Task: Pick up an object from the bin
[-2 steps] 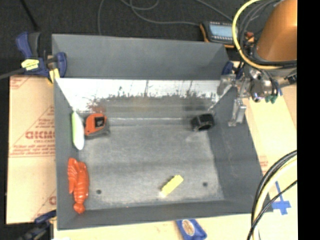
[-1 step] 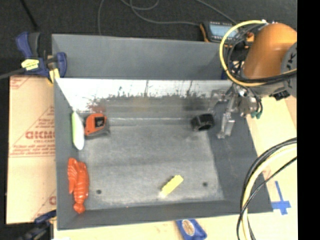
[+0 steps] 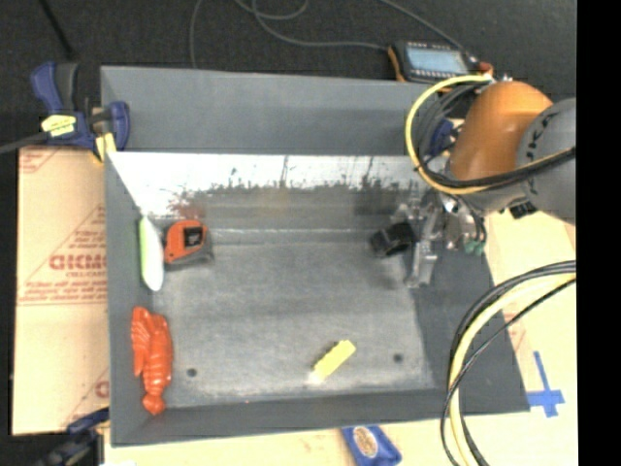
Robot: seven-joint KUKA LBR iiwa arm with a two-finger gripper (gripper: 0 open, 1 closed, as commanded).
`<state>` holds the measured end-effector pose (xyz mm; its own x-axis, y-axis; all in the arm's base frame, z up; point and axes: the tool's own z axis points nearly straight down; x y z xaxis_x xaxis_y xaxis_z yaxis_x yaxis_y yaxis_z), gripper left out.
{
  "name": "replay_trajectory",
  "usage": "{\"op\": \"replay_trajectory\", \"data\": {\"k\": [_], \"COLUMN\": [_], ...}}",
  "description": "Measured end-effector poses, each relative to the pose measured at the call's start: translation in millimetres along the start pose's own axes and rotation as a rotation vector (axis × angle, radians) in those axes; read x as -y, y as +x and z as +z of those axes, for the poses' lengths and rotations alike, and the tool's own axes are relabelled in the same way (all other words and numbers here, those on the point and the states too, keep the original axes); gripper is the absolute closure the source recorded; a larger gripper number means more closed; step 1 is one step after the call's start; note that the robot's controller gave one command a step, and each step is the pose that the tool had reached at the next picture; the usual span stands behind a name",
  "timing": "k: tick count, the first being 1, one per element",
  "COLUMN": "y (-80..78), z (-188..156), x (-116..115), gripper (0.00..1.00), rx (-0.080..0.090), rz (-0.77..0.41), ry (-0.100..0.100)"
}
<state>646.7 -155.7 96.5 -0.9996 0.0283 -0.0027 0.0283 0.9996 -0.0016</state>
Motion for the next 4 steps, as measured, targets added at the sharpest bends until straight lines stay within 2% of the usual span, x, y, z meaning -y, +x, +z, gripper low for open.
{"op": "replay_trajectory", "data": {"k": [1,2,3,4], "y": [-2.7,3.1,-8.8,-8.8], "z": [-25.6,24.5,25.0,24.9], "x": [7.0,5.6,1.6,1.6], "gripper": [0.0,0.0,1.0,1.0], "rx": [0.002,0.003,0.004,0.004], "rz": [0.15,0.24,0.398,0.396], "ry": [-0.002,-0.002,-0.001,-0.001]}}
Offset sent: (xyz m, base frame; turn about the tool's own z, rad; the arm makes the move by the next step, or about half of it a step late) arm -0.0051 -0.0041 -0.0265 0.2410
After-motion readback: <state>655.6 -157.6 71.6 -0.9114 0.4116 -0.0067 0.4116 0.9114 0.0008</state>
